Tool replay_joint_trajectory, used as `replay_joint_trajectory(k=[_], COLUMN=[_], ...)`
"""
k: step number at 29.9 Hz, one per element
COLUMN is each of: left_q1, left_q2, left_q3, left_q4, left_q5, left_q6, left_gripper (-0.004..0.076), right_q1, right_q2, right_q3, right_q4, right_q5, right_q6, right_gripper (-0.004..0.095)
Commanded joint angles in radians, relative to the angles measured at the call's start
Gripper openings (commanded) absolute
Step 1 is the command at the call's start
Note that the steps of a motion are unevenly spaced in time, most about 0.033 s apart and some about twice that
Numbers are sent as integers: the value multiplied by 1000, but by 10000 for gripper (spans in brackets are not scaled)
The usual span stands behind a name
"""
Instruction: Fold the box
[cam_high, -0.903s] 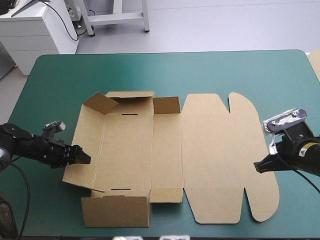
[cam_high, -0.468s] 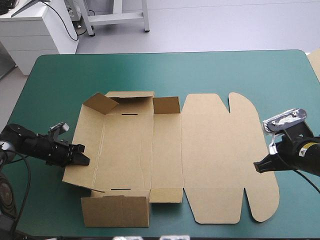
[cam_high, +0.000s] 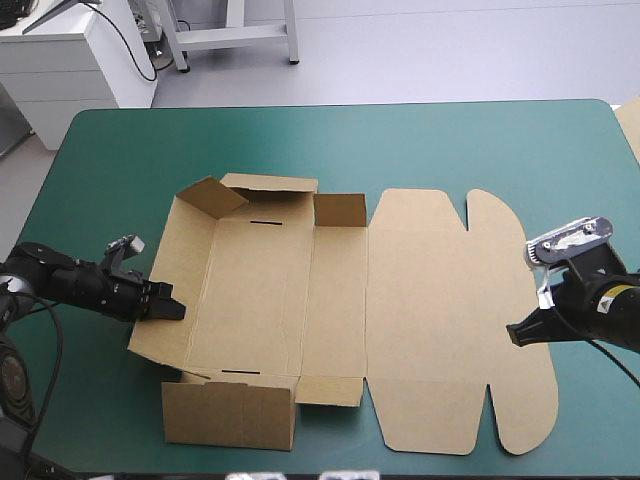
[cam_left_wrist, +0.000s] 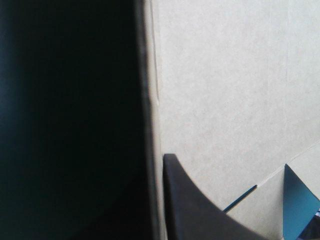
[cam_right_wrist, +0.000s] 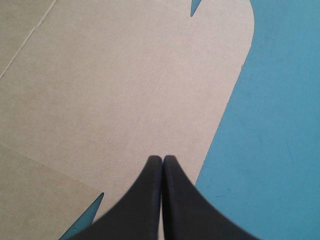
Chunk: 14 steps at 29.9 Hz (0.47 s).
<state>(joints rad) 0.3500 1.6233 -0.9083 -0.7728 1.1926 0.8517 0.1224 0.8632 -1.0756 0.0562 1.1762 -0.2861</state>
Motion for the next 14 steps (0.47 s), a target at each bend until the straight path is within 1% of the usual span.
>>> replay_joint_trajectory(k=[1, 5, 7, 10, 14], left_q1=[-47, -109, -159, -258, -395], left_q2=[-63, -125, -153, -173, -174], left_q3=[-78, -192, -274, -398, -567], left_q4=[-47, -26, 19, 66, 124], left_q5=[104, 104, 104, 104, 88], left_q6=[1, -30, -48, -48, -17], left_gripper=[-8, -8, -8, -8, -8], right_q1=[-8, -8, -8, -8, -8], right_q2=[-12, -12, -12, -14, -14], right_q3=[-24, -24, -24, -29, -29], right_q4=[3, 3, 3, 3, 3], right_q5=[-50, -50, -69, -105, -106], right_q6=[-6, -6, -1, 7, 6], right_gripper=[-21, -21, -21, -21, -21])
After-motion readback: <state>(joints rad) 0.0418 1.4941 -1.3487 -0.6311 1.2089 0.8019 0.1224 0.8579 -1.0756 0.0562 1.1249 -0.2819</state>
